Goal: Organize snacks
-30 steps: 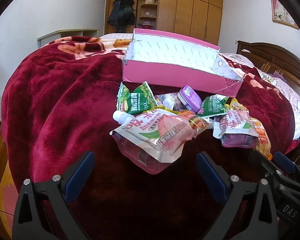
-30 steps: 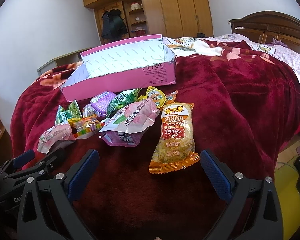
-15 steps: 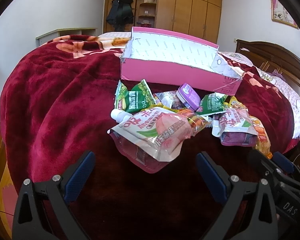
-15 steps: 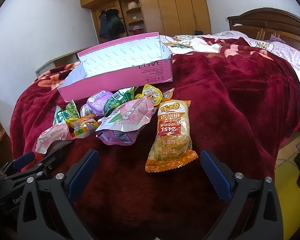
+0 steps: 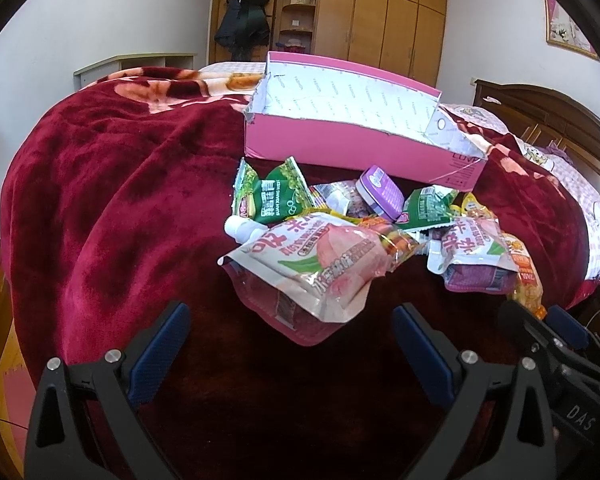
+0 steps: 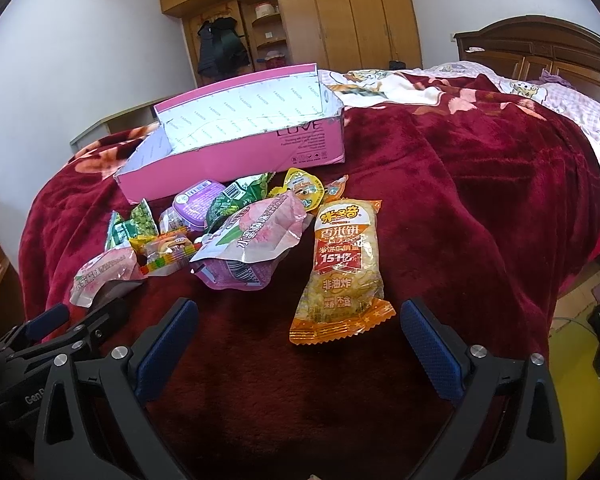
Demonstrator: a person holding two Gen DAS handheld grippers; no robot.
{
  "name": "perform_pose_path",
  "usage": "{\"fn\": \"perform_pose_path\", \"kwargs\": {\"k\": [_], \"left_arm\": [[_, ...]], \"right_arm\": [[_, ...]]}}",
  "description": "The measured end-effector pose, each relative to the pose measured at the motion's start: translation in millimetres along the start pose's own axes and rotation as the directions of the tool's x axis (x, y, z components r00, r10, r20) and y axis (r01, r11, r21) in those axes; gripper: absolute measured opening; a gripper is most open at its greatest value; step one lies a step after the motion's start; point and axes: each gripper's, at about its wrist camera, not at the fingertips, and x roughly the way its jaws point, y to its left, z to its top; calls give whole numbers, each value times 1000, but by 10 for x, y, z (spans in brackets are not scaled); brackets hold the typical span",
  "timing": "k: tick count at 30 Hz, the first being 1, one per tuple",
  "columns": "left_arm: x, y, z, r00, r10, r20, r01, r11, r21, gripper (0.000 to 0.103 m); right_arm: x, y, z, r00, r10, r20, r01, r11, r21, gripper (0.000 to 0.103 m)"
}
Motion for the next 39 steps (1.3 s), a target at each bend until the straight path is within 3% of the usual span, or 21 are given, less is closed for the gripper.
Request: {"fn": "perform_pose_path", "kwargs": {"k": [29, 39], "left_arm": [[1, 2, -8, 1000, -4, 3, 4, 1000, 8, 103], [-7, -10, 63, 999, -46, 17, 45, 999, 22, 103]], "right_arm": [[42, 1, 65, 1000, -8, -6, 8, 999, -38, 103], [49, -41, 132, 999, -29, 16, 30, 997, -72, 103]]}}
